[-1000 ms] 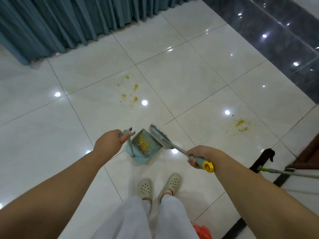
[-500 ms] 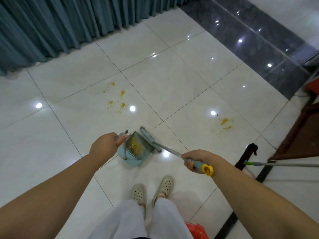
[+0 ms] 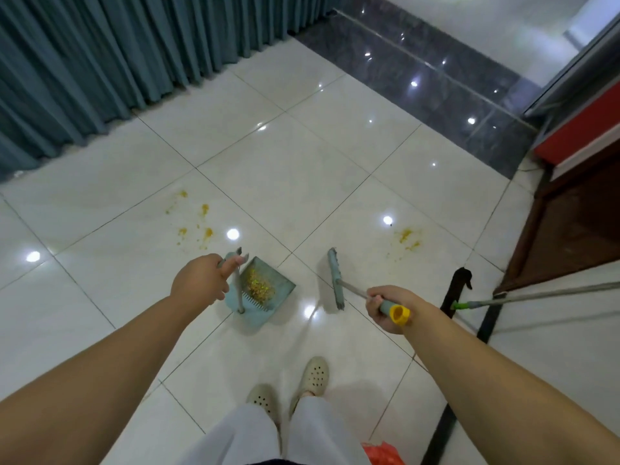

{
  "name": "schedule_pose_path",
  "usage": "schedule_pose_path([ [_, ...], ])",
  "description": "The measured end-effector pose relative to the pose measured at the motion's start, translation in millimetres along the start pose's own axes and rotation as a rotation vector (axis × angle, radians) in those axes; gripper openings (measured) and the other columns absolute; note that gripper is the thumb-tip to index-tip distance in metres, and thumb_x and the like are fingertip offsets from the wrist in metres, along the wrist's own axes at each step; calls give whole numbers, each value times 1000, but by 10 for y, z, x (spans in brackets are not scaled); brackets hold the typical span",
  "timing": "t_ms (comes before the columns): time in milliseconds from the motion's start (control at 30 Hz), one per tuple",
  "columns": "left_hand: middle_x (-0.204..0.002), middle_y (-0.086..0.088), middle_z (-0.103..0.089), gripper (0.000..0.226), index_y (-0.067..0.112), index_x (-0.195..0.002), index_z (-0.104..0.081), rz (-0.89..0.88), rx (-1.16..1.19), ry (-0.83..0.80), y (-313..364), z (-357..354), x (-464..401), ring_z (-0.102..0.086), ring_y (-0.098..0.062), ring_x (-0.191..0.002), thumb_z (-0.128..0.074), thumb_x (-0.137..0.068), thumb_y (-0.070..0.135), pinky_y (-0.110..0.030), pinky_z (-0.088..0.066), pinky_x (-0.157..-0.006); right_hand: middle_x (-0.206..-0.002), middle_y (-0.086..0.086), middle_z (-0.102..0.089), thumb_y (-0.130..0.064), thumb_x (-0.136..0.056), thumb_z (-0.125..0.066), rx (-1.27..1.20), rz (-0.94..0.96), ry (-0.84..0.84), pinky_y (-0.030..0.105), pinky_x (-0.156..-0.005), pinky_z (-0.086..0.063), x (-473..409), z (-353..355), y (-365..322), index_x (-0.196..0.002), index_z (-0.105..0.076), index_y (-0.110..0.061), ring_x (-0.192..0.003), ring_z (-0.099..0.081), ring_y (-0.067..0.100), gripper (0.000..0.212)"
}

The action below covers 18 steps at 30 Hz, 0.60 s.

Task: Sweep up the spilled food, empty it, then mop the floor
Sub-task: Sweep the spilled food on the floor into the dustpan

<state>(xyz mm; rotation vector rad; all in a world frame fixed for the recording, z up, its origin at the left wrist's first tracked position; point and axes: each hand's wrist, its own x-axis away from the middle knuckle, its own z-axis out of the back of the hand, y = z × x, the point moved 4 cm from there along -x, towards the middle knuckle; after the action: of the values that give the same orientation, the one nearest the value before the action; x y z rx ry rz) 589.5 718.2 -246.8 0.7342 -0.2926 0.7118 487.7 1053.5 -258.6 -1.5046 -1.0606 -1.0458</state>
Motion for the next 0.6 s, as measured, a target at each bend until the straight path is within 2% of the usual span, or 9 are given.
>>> schedule_pose_path([
  [133,-61,-5,-65,49,10,-74,-54,-34,-8,8,255,-17,-140,-63,-21,-51,-45,-90,55,-30,-50,-51,-67,7,-40,-9,-99,-45,-33,11,24,12,-27,-37,-1,236,-154,-86,-43,-2,-23,-40,9,15],
  [267,-66,-8,-65,60,8,-74,-56,-94,-58,71,541,-21,-315,-63,-26,-60,-37,-87,64,-36,-50,-60,-64,6,-38,-8,-98,-45,-74,8,13,12,-28,-38,-45,414,-348,-88,-41,-3,-24,-40,9,12],
  [433,-61,-6,-63,64,13,-64,-52,-157,-94,98,1023,-49,-626,-60,-22,-55,-30,-83,70,-31,-44,-55,-51,6,-40,-7,-98,-44,-88,21,-34,11,-29,-39,-117,439,-754,-91,-41,-3,-25,-41,9,9],
  [600,-59,-4,-61,60,13,-63,-51,-160,-94,102,1539,-60,-1058,-59,-23,-55,-33,-88,65,-32,-46,-56,-55,4,-38,-9,-99,-44,-104,-5,-62,11,-28,-37,-249,415,-1374,-85,-41,-4,-24,-41,9,15],
])
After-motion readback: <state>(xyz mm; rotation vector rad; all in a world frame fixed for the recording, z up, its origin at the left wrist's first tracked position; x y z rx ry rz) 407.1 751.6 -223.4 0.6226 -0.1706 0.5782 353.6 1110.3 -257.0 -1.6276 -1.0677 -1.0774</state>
